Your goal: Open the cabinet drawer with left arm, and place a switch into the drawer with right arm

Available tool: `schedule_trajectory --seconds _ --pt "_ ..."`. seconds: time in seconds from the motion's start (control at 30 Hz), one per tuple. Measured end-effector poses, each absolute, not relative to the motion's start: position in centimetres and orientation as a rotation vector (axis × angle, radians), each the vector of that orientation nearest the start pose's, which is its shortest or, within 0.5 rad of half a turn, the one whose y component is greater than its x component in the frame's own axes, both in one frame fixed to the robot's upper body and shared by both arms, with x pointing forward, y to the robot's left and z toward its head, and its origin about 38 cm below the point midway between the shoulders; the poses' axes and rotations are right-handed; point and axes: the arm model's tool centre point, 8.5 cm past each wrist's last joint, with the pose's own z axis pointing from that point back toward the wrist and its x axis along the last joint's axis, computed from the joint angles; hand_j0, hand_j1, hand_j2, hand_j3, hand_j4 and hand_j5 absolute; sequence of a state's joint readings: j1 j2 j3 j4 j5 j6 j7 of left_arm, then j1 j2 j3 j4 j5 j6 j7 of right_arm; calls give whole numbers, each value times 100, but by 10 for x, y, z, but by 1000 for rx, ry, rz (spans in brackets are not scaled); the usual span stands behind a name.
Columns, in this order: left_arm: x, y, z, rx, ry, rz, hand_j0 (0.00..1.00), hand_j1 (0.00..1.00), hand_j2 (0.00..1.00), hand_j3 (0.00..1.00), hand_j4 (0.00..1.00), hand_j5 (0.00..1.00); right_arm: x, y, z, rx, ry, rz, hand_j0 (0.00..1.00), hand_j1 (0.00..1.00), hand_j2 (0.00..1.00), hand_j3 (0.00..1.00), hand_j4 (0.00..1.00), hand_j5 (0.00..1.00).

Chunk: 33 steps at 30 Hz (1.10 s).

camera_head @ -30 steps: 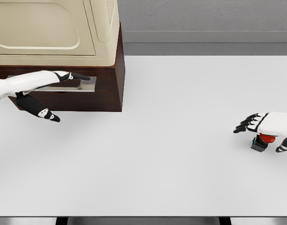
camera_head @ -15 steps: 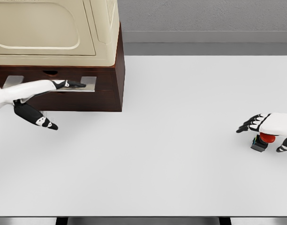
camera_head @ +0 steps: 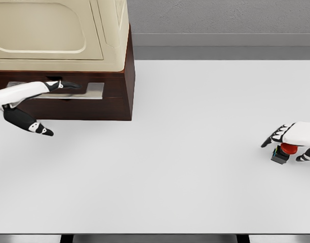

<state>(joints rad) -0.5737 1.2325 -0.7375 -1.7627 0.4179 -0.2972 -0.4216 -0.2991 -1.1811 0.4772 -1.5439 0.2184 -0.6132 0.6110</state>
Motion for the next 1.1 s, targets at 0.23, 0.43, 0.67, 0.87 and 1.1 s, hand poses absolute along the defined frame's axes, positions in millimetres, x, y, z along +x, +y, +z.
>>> schedule_trajectory --seconds 0.23,0.43,0.67,0.87,1.1 --pt "373 350 274 22 -1463 -1484 100 100 100 100 100 100 349 -420 194 -268 -1031 2068 73 73 73 73 73 73" --pt "375 351 269 26 -1444 -1462 100 100 100 100 100 100 349 -419 195 -268 -1034 2070 67 67 67 67 67 67" --pt "374 350 265 21 -1436 -1454 100 100 100 100 100 100 349 -419 196 -271 -1036 2072 61 61 61 61 61 61" --pt "372 350 261 10 -1428 -1450 100 100 100 100 100 100 350 -418 197 -273 -1040 2073 57 57 57 57 57 57" --pt "368 351 255 -22 -1422 -1420 100 100 100 100 100 100 351 -417 200 -281 -1048 2073 54 54 54 54 54 54"
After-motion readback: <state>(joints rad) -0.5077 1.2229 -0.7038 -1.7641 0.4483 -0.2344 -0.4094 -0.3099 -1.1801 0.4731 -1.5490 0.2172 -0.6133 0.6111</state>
